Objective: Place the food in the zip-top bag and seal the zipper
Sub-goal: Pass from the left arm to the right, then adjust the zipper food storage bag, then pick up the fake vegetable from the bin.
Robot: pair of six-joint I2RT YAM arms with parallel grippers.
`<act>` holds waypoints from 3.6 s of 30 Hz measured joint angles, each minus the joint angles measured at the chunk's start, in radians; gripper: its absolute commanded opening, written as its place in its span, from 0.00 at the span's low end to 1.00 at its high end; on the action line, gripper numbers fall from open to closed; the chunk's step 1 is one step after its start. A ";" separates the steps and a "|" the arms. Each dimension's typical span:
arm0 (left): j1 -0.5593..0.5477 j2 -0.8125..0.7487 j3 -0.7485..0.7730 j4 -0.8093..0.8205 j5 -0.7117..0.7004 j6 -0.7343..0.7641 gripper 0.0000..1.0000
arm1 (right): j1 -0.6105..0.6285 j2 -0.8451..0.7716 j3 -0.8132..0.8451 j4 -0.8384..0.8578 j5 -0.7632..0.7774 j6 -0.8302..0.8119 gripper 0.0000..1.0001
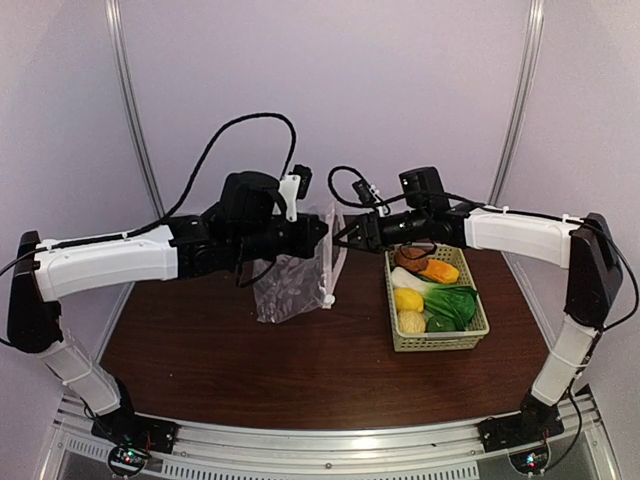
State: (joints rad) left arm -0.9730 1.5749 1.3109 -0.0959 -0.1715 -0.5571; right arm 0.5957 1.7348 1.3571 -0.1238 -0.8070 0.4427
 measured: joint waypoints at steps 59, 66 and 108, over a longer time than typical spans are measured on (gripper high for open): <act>-0.105 0.257 0.250 -0.187 -0.669 -0.070 0.00 | 0.202 -0.058 0.204 -0.296 0.811 0.034 0.00; -0.080 0.186 0.199 -0.229 -0.726 -0.094 0.00 | 0.169 -0.073 0.190 -0.348 0.882 0.024 0.00; 0.080 0.224 0.276 -0.550 -0.180 0.460 0.00 | -0.192 -0.264 -0.016 -0.594 0.492 -0.768 0.77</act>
State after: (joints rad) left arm -0.8928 1.7985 1.5867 -0.6464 -0.3511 -0.0975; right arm 0.4034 1.4712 1.3411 -0.7181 -0.3145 -0.3256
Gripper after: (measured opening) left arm 0.009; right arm 0.712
